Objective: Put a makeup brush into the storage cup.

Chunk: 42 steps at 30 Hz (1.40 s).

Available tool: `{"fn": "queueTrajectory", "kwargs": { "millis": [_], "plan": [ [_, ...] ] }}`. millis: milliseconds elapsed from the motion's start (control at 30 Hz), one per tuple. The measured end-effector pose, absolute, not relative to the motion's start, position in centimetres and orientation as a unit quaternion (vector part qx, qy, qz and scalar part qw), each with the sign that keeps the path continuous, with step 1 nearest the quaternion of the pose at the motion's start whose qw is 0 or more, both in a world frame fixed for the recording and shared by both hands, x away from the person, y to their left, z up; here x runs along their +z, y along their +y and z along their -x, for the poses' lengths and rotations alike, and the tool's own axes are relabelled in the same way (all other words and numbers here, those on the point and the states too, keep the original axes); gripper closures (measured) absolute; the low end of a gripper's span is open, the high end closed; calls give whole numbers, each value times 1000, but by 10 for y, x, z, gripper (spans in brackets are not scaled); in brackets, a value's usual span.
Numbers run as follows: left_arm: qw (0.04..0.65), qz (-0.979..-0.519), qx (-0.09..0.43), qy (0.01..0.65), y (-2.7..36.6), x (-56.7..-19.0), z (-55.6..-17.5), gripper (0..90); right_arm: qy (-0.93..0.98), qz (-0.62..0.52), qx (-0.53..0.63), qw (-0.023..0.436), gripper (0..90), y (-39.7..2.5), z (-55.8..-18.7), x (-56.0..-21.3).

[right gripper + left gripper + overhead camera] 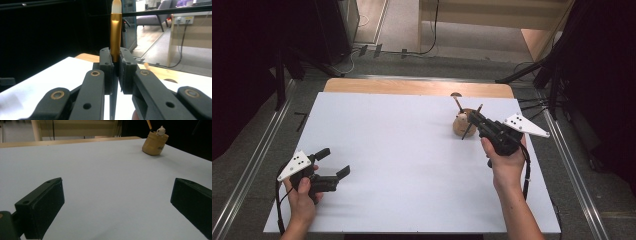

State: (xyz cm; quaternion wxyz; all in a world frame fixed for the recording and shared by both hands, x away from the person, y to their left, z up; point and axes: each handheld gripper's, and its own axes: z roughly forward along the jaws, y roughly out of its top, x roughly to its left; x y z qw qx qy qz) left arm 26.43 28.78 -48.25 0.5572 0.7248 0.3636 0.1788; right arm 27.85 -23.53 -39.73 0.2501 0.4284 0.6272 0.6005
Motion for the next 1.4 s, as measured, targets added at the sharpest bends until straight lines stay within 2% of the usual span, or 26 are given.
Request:
{"fn": "queueTrajectory", "kwargs": {
  "millis": [300,900,1400],
  "plan": [
    [562,-722,181,360,287,-479,-263,0,620,-442,586,277,843,-248,-292,-389],
    [561,-716,187,371,297,-480,-256,0,614,-451,558,330,845,-257,-320,-397],
    [563,-713,189,373,300,-480,-255,0,607,-467,547,337,845,-260,-343,-408]
  ]
}}
